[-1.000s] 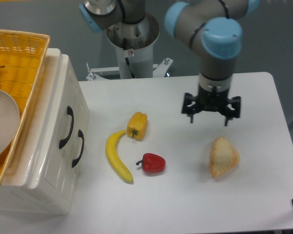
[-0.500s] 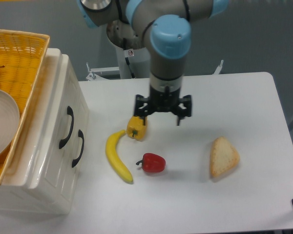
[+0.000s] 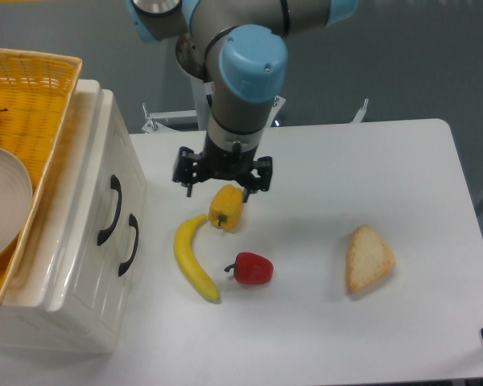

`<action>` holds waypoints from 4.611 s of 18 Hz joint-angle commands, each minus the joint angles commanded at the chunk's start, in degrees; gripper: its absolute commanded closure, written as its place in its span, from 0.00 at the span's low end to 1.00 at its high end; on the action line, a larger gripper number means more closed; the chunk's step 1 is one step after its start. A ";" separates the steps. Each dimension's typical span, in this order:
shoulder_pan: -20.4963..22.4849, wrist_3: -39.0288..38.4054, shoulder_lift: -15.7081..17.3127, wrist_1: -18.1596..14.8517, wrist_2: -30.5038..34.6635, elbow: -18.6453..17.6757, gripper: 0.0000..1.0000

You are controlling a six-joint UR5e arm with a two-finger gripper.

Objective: Slide the top white drawer open

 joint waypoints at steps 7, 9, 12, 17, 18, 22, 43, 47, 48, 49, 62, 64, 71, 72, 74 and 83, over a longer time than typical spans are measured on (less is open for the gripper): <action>-3.52 -4.14 -0.79 0.44 -0.26 0.00 0.00; -4.49 -6.32 -1.14 1.14 -0.26 0.00 0.00; -5.19 -10.20 -1.93 3.69 -0.70 -0.09 0.00; -5.63 -10.38 -1.93 4.31 -1.32 -0.70 0.00; -6.16 -10.47 -2.02 4.31 -1.32 -0.70 0.00; -7.04 -13.19 -2.55 5.27 -1.32 -0.88 0.00; -8.80 -12.67 -4.13 6.24 -1.41 -2.20 0.00; -8.80 -12.67 -4.57 6.50 -1.49 -2.20 0.00; -8.71 -12.67 -4.57 6.51 -1.58 -2.20 0.00; -8.62 -12.67 -4.57 6.42 -2.10 -2.11 0.00; -6.60 -12.40 -4.13 6.15 -5.45 -2.02 0.00; -6.60 -11.96 -4.13 6.07 -5.45 -2.11 0.00; -6.69 -10.21 -4.13 5.89 -6.94 -2.90 0.00; -6.78 -10.21 -4.13 5.89 -6.94 -2.99 0.00; -6.78 -10.21 -4.04 5.98 -6.94 -3.08 0.00; -7.04 -10.21 -4.13 5.89 -6.94 -3.08 0.00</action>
